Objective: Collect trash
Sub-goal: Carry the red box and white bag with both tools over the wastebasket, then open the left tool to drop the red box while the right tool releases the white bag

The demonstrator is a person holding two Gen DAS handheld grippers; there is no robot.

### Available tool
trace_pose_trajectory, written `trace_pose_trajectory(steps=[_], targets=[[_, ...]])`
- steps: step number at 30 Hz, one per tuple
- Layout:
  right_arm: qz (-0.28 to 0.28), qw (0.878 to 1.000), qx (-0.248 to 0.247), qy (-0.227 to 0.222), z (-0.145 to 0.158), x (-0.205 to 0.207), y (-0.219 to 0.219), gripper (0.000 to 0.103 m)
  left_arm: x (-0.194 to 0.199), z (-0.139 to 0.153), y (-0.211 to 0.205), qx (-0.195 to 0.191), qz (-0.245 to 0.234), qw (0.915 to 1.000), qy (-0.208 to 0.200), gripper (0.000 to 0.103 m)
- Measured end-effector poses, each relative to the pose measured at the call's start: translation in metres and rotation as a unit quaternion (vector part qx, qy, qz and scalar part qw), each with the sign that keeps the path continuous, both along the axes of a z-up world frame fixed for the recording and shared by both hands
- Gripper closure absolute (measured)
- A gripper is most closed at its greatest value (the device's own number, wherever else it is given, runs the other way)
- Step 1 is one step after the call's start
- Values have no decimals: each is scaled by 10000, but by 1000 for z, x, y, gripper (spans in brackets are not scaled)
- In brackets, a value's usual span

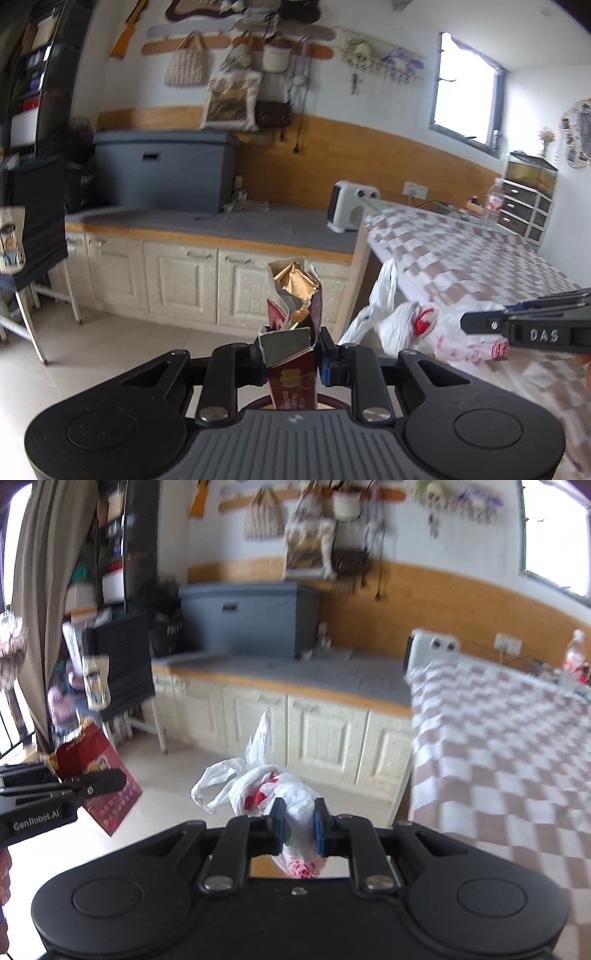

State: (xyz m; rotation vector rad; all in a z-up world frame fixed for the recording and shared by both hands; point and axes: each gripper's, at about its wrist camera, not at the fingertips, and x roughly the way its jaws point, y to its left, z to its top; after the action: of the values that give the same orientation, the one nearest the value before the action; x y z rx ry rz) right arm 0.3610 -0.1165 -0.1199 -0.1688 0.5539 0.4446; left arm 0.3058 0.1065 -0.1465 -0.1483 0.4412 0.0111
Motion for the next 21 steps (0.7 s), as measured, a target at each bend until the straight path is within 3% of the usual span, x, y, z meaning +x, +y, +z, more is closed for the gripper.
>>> trace_pose_trajectory(steps=[7,14,19,21], targets=[[147,9951,-680,696,-57,58,35,87,41,-72,14,-376,102,9972,643,77],[452,9792,-1531,1250,-120,90,78,87,57,-151,28,-914,196,9864,1355,77],[713,9719,-1604,1571,-150,105,98,86,60,-182,38,-1090,245,9796,1668,77],[768,9710,-1679,1518,-160,108,103,77,61,-187,37,-1133,230,9782,1726,77]])
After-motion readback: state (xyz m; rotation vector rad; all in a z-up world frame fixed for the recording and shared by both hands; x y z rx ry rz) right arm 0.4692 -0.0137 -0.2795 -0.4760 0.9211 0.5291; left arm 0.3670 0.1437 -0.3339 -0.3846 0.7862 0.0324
